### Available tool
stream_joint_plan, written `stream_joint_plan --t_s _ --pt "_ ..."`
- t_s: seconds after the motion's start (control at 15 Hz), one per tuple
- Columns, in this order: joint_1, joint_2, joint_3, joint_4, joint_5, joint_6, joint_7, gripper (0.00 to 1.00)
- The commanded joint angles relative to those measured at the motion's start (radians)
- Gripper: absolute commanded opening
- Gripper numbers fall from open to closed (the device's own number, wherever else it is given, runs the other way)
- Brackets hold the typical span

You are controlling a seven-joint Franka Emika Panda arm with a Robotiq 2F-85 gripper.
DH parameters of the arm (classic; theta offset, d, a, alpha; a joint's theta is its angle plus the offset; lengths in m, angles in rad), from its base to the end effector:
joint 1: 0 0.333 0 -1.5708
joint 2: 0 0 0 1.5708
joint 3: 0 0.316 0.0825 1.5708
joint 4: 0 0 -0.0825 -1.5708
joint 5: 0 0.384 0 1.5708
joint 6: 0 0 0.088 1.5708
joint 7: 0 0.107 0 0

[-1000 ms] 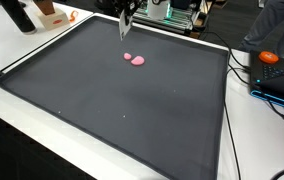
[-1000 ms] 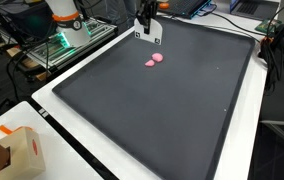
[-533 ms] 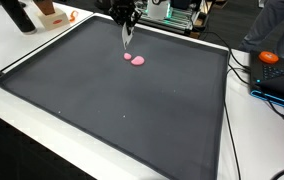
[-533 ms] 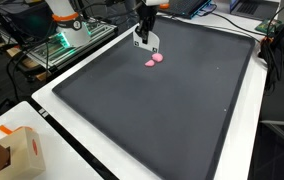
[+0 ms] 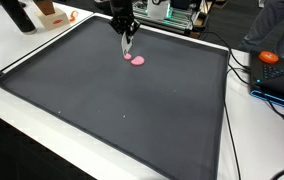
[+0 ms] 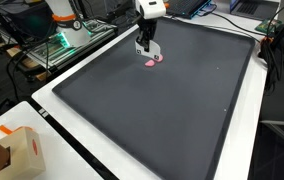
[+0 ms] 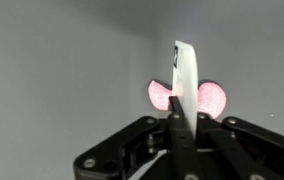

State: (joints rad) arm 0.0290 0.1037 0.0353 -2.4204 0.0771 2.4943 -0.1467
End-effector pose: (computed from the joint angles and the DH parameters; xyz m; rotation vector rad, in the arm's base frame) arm 0.4881 0.0312 0.2639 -3.0823 -0.2295 0.0429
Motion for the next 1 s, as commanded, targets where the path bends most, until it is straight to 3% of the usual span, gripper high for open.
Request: stream_joint_plan --t_s 0.0,0.93 --pt "-0.017 0.016 0.004 -0.032 0.044 0.074 -0.042 0.01" --pt "-0.036 0.072 0.026 -0.050 0.108 0.141 -0.132 0.01"
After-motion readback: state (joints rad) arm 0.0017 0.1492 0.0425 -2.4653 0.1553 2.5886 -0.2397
